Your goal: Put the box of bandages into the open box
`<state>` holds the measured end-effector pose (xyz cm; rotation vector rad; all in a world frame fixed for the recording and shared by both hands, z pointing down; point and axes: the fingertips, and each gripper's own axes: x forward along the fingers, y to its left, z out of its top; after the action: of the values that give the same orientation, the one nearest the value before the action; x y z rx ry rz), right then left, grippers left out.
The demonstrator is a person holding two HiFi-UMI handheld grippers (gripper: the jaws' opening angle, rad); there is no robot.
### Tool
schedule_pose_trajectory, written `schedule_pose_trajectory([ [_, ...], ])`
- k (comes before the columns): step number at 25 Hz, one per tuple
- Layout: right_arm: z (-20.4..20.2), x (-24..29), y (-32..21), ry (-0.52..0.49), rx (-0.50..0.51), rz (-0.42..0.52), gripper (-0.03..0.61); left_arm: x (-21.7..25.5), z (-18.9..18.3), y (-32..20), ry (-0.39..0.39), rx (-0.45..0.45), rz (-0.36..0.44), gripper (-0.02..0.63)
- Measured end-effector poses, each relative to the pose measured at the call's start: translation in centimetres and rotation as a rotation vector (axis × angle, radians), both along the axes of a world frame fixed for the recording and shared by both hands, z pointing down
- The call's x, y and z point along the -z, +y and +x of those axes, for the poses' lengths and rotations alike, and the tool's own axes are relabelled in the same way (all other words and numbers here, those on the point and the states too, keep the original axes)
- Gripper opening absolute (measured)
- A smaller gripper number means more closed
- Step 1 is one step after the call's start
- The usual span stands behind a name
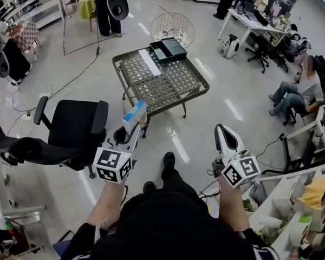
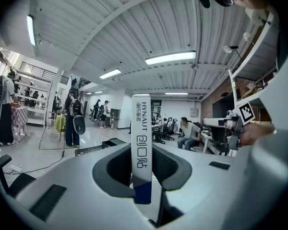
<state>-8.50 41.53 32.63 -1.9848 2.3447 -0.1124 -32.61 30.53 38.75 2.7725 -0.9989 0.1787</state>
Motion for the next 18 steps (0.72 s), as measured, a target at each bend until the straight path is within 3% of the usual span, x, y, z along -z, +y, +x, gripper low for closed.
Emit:
schedule_pose_trajectory([
  [9, -0.7, -1.8, -7.1, -0.067, 0.084, -0.036, 0.009, -1.3, -1.2, -3.2, -0.038, 0.079, -0.036, 0.083],
  [13, 0.7, -1.9, -8.8, -0.05, 0.107, -0.033, 0.009, -2.7, 2.2, -4.5, -0.054, 0.045, -0.072, 0.083],
  [18, 6.5, -4.2, -9.6, -0.077, 0.055, -0.079, 0.009, -3.2, 7.2, -7.1, -0.072, 0.008, -0.078, 0.083],
])
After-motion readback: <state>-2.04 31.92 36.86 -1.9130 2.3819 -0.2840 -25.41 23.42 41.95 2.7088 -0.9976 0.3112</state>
